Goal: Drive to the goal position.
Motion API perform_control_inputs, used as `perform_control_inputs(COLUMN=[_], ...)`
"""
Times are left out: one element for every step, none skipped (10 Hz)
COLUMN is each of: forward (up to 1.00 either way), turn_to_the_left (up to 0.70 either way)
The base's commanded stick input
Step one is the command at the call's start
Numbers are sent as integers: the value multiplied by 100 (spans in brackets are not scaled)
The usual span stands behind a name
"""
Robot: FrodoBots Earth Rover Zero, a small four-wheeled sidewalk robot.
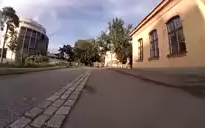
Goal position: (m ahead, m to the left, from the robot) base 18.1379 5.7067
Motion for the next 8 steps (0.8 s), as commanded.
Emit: perform_control_inputs(forward=[45,45,45,45,45,45,45,45], turn_to_the_left=[0,0,0,0,0,0,0,0])
